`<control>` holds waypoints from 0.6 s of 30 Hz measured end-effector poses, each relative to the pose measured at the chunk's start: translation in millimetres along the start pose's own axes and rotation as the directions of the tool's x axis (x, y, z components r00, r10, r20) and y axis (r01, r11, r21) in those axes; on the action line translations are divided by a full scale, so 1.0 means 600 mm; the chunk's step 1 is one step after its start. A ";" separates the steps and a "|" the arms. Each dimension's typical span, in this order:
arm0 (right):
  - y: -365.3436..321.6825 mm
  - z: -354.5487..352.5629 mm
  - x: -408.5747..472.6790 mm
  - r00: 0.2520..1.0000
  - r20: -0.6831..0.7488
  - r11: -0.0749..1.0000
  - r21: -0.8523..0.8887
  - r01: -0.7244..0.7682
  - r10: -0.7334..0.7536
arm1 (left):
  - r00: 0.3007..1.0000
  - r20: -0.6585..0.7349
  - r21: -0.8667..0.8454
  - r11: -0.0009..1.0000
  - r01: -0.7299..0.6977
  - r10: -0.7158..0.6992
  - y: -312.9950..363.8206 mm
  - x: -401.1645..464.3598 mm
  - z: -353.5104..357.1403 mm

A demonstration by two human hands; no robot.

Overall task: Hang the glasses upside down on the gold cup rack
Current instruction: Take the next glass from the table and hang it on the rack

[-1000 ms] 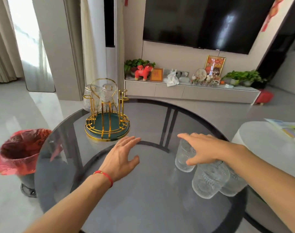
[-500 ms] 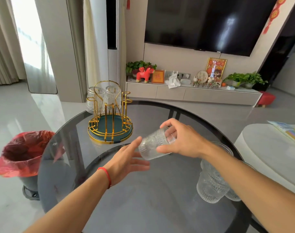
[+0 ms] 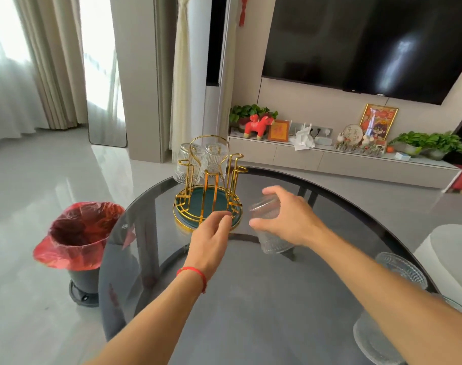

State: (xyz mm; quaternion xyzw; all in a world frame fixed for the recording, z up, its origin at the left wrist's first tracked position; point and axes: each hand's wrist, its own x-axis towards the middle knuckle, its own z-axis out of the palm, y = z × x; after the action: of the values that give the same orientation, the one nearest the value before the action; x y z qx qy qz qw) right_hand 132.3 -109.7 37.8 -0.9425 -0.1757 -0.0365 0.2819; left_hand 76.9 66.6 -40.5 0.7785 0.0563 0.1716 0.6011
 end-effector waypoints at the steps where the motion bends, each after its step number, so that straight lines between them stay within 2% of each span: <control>1: 0.000 -0.013 0.015 0.997 -0.068 0.998 0.057 -0.028 0.032 | 0.996 -0.022 0.274 0.958 -0.082 0.092 -0.020 0.007 -0.009; 2: -0.002 -0.026 0.035 0.989 -0.137 0.990 0.134 -0.045 0.064 | 0.990 0.029 0.491 0.861 -0.136 0.140 -0.039 0.010 -0.015; 3: -0.006 -0.041 0.056 0.974 -0.206 0.975 0.219 -0.050 0.096 | 0.986 0.106 0.631 0.757 -0.168 0.130 -0.056 0.012 -0.018; 4: -0.012 -0.055 0.077 0.955 -0.269 0.952 0.303 -0.042 0.128 | 0.981 0.170 0.709 0.679 -0.189 0.096 -0.070 0.011 -0.018; 6: -0.029 -0.073 0.124 0.923 -0.341 0.894 0.448 -0.006 0.178 | 0.978 0.202 0.770 0.610 -0.188 0.047 -0.087 0.013 -0.018; 8: -0.045 -0.075 0.172 0.911 -0.358 0.847 0.531 0.019 0.204 | 0.982 0.183 0.776 0.605 -0.179 0.055 -0.091 0.019 -0.017; 11: -0.059 -0.055 0.236 0.902 -0.359 0.825 0.565 0.004 0.242 | 0.985 0.167 0.766 0.624 -0.155 0.039 -0.084 0.024 -0.018; 18: -0.060 0.000 0.313 0.954 -0.249 0.878 0.479 -0.030 0.169 | 0.978 0.209 0.769 0.619 -0.162 -0.003 -0.086 0.029 -0.027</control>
State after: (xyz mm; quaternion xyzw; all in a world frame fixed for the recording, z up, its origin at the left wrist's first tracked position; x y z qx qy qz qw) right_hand 295.4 -23.3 87.9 -0.8389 -0.0878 -0.1128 0.5252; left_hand 93.9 100.7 -82.7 0.9764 0.0331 0.0817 0.1972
